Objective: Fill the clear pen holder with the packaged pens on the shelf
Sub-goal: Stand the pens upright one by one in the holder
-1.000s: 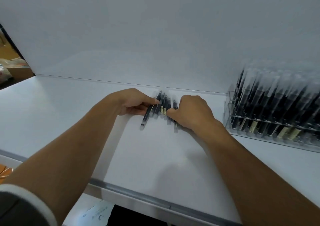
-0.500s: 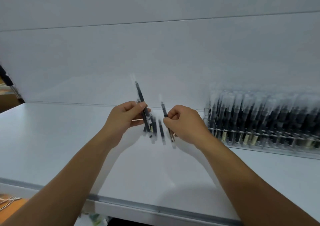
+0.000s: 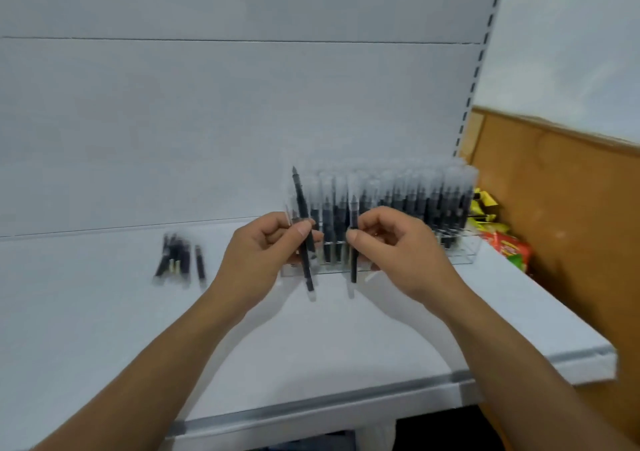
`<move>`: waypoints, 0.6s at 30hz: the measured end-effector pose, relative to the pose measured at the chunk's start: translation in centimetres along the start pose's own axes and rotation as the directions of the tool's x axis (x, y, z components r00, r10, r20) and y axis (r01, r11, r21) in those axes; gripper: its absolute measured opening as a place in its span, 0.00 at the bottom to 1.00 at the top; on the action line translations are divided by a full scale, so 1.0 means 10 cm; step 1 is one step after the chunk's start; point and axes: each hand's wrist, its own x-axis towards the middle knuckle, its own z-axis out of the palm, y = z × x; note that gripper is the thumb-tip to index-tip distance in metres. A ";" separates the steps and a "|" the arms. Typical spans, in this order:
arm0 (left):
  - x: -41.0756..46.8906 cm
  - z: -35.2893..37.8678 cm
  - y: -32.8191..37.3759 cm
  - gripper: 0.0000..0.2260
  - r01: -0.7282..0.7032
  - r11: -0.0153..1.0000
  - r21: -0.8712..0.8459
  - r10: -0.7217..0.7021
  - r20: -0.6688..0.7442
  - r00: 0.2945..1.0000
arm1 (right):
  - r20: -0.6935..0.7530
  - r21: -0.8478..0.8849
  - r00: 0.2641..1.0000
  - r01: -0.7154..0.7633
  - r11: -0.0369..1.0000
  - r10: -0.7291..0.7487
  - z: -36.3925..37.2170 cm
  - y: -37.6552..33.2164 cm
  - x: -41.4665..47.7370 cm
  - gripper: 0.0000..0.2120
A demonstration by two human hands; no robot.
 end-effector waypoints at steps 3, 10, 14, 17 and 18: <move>0.05 0.28 -0.02 0.05 -0.019 1.000 -0.013 0.020 0.054 0.998 | -0.079 0.001 0.997 -0.015 1.000 0.015 -0.28 0.06 0.00 0.02; 0.07 0.58 -0.17 0.04 -0.029 0.999 -0.014 0.031 0.186 0.982 | -0.175 0.040 0.984 -0.031 0.999 0.037 -0.60 0.20 0.05 0.04; 0.03 0.60 -0.31 0.10 -0.002 1.000 -0.009 0.004 0.206 0.979 | -0.226 0.048 0.974 -0.004 0.999 0.014 -0.64 0.21 0.11 0.01; 0.02 0.58 -0.36 0.08 0.036 0.999 0.021 -0.040 0.252 0.967 | -0.245 0.069 0.969 0.024 0.997 -0.006 -0.64 0.16 0.18 0.03; 0.02 0.58 -0.36 0.07 0.061 0.998 -0.019 -0.055 0.240 0.969 | -0.244 0.064 0.970 0.026 0.998 -0.010 -0.63 0.14 0.21 0.03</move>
